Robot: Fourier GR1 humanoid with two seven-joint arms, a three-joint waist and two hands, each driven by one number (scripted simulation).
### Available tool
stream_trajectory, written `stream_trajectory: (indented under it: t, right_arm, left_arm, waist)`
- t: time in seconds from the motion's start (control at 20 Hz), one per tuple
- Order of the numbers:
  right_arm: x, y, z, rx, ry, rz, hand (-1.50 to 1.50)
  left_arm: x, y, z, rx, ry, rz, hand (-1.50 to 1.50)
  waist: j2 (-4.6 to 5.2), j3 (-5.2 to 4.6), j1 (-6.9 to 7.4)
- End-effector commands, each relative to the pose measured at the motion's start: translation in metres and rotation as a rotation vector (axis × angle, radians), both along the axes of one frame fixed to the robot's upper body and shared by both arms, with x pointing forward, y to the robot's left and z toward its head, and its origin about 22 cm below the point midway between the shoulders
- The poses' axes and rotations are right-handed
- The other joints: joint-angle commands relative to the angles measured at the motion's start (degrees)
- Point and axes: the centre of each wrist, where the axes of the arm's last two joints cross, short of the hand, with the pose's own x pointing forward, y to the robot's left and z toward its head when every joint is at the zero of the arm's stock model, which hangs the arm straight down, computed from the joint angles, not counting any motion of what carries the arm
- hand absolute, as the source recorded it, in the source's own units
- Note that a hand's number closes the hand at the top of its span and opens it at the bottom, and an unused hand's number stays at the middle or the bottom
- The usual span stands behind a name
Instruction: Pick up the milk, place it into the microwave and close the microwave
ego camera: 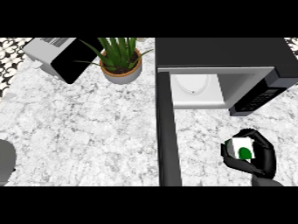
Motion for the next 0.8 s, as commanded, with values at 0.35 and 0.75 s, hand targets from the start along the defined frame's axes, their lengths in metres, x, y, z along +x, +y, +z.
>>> stream_trajectory:
  t: [0.35, 0.75]
  right_arm:
    - [-0.063, 0.008, 0.064, 0.062, 0.012, 0.128, 1.5]
    - [-0.051, 0.052, 0.094, 0.226, -0.051, 0.171, 1.5]
  left_arm:
    - [-0.008, -0.011, 0.009, -0.019, -0.008, 0.029, -1.5]
    - [-0.033, -0.008, -0.017, -0.017, 0.011, 0.023, -1.5]
  waist:
    - [0.12, 0.03, 0.31]
    - [0.16, 0.05, 1.14]
